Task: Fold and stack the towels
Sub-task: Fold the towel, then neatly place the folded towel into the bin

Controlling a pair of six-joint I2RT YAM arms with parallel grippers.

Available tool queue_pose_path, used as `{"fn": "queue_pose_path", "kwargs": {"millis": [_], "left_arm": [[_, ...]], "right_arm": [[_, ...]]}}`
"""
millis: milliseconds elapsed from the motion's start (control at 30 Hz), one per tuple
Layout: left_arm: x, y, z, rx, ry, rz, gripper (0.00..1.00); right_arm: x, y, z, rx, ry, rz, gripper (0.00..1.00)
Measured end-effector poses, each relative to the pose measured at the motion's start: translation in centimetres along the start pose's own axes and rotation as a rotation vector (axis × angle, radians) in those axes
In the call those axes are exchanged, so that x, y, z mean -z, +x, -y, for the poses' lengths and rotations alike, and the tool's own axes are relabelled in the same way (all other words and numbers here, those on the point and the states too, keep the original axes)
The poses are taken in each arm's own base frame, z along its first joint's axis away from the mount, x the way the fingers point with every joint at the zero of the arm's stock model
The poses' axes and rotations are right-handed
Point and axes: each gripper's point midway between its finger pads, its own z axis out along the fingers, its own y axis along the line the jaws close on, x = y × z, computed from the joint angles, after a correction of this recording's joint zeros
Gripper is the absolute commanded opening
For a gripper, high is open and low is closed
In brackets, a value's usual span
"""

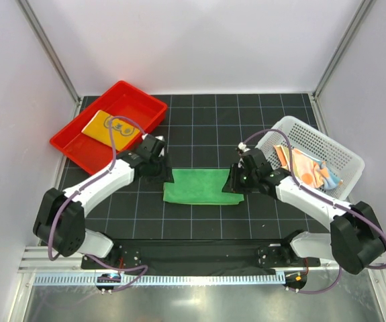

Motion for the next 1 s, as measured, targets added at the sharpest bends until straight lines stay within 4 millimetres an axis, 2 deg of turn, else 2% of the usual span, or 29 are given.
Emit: {"fn": "queue_pose_path", "kwargs": {"millis": [133,267,433,600,833,1000], "left_arm": [[-0.3,-1.7,-1.5,0.058,0.021,0.015,0.59],[-1.5,-2.6,-2.6,0.118,0.063,0.006,0.61],[-3.9,-1.4,-1.8,0.116,0.119,-0.066,0.61],[-5.6,0.5,-2.7,0.126,0.087,-0.127,0.61],[-6.0,0.5,-3.1,0.133,0.068,-0.121,0.59],[-6.1,0.4,-3.1,0.141,0.069,-0.115,0.59]], "right_arm": [[1.3,-2.1,-2.3,0.026,-0.057,0.046,0.3],[2.5,-3.5,-3.5,0.056,-0.082,0.079,0.31],[3.9,-3.8,-4.0,0.091,-0.097,0.102,0.32],[6.3,-3.9,-4.6,0.121,-0.124,0.15,0.33],[9.1,-4.9,-5.7,0.145,-0.154,0.219,0.33],[10.2,-5.4,-6.2,0.151,-0.168,0.245,0.33]]}}
